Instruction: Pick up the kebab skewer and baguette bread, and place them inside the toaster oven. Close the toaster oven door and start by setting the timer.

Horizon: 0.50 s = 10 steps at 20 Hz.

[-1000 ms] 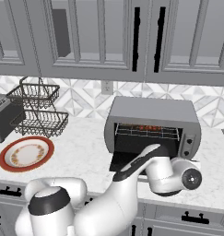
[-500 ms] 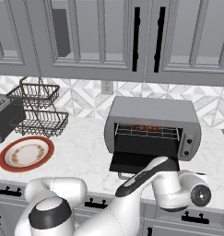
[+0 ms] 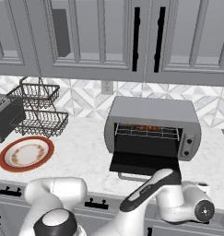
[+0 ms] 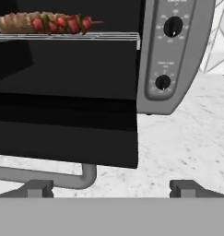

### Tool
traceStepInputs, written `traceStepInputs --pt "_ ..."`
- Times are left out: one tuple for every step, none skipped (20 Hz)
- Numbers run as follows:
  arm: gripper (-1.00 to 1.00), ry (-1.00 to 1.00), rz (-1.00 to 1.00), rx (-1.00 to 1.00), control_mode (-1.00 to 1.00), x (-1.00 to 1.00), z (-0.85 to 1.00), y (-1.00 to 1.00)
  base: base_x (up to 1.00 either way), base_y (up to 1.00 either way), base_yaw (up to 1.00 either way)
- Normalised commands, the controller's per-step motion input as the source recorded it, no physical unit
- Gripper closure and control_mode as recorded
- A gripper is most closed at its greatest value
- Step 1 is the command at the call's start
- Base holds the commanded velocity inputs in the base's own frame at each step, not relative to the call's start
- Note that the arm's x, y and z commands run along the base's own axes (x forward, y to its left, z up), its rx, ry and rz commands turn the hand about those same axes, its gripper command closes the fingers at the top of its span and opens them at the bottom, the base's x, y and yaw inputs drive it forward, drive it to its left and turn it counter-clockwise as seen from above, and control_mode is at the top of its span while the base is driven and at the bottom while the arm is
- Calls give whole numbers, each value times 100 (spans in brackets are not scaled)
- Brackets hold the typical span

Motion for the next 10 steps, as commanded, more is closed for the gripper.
traceStepInputs --pt "-100 -14 2 0 -100 0 -22 -1 0 0 0" --pt "-100 -17 6 1 -100 0 -15 0 0 0 0" --pt "-100 -21 7 3 -100 0 -11 0 0 0 0" --pt "-100 -23 9 6 -100 6 -14 0 0 0 0" --pt "-100 -21 9 7 -100 8 -15 0 0 0 0" --pt "-100 -21 9 6 -100 6 -15 0 0 0 0" --pt "-100 -15 9 4 -100 4 -14 0 0 0 0" --pt "-100 -12 7 3 -100 8 -9 0 0 0 0" --pt "-100 -9 7 5 -100 7 -1 0 0 0 0" --pt "-100 -6 6 6 -100 7 0 -4 0 0 0"
